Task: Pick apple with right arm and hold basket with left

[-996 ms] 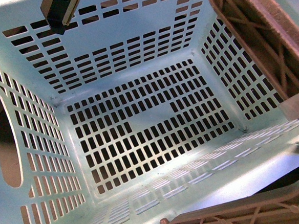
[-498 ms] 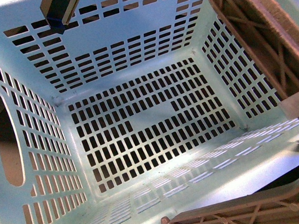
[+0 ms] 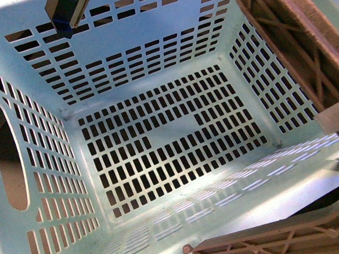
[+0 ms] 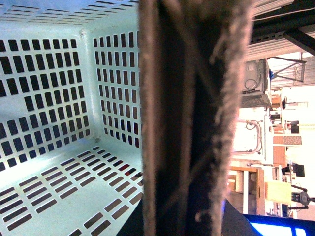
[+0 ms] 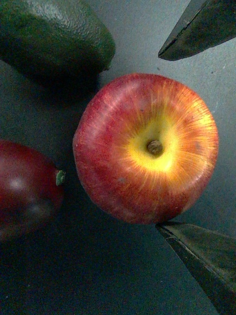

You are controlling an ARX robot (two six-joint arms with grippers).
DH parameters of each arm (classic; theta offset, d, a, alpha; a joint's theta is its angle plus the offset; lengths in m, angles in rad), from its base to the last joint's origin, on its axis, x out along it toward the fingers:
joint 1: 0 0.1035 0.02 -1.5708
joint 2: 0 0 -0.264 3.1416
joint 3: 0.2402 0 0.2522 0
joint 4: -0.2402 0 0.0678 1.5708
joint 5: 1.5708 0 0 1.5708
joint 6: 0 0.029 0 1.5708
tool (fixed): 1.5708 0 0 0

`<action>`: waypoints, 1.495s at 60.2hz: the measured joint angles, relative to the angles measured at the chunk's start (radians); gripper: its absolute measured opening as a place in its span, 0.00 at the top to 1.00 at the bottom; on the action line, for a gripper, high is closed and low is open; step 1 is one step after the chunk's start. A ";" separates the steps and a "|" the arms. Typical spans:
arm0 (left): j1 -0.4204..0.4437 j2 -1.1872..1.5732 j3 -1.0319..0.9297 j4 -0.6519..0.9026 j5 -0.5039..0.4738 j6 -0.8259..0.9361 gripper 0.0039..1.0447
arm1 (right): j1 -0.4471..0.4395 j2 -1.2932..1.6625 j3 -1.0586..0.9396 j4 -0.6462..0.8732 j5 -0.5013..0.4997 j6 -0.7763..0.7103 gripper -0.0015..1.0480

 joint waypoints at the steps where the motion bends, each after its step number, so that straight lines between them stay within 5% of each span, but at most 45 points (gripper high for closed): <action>1: 0.000 0.000 0.000 0.000 -0.001 0.000 0.95 | 0.000 0.003 0.004 -0.001 0.000 0.003 0.09; 17: 0.000 0.000 0.000 0.000 -0.001 0.000 0.95 | -0.002 0.023 0.021 -0.006 -0.003 0.014 0.27; 34: 0.000 0.000 0.000 0.000 -0.001 0.000 0.95 | -0.009 -0.059 -0.077 0.007 -0.056 -0.048 0.32; 50: 0.000 0.000 0.000 0.000 0.000 0.000 0.95 | -0.037 -0.448 -0.247 -0.064 -0.245 -0.089 0.32; 65: 0.000 0.000 0.000 0.000 0.000 0.000 0.95 | -0.024 -0.978 -0.300 -0.279 -0.407 0.001 0.32; 77: 0.000 0.000 0.000 0.000 0.000 0.000 0.95 | 0.110 -1.327 -0.277 -0.382 -0.389 0.121 0.32; 90: 0.000 0.000 0.000 0.000 0.000 0.000 0.95 | 0.432 -1.411 -0.220 -0.399 -0.262 0.240 0.32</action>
